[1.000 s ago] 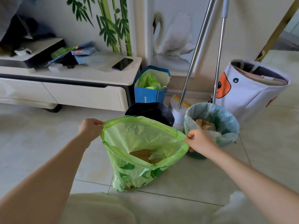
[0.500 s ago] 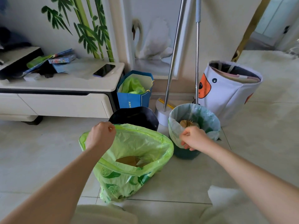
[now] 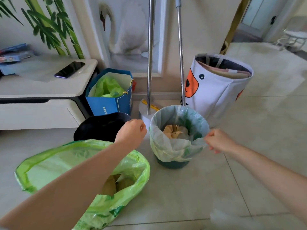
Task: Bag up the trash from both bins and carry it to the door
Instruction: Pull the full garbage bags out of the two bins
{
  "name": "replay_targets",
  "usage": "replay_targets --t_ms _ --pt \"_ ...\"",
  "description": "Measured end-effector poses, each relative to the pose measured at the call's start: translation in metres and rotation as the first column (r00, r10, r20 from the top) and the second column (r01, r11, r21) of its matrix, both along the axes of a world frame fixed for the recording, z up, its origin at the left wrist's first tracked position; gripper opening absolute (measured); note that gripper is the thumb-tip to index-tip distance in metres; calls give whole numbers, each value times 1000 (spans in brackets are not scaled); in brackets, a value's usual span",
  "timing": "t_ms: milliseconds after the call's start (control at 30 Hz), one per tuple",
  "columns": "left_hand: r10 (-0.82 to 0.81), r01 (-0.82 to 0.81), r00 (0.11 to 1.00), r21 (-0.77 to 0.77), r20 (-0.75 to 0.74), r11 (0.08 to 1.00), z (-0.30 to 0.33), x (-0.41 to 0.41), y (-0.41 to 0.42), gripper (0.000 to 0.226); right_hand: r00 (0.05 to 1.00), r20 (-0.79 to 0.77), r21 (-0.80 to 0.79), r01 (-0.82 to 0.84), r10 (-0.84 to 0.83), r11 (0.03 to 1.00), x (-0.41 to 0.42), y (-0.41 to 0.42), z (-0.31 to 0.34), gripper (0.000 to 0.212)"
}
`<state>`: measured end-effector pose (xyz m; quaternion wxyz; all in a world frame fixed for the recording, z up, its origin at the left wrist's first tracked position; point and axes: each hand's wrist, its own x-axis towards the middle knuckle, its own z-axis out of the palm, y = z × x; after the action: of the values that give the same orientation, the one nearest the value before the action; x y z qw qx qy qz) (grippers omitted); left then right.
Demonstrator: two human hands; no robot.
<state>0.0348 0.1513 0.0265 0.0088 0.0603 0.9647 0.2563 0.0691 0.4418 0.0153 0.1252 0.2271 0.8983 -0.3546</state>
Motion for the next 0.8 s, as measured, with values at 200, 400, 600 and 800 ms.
replay_targets --t_ms 200,400,600,800 --pt "135 -164 964 116 228 980 -49 -50 36 26 928 228 -323 357 -294 877 -19 29 -37 35" --pt "361 -588 707 220 608 778 -79 -86 60 57 897 362 -556 426 -253 714 -36 52 -61 51" --pt "360 -625 686 258 632 737 -90 -106 68 56 861 364 -649 508 -355 567 -53 58 -70 34" --pt "352 -562 734 229 581 794 -87 -109 60 38 875 369 -598 482 -314 640 -53 61 -65 26"
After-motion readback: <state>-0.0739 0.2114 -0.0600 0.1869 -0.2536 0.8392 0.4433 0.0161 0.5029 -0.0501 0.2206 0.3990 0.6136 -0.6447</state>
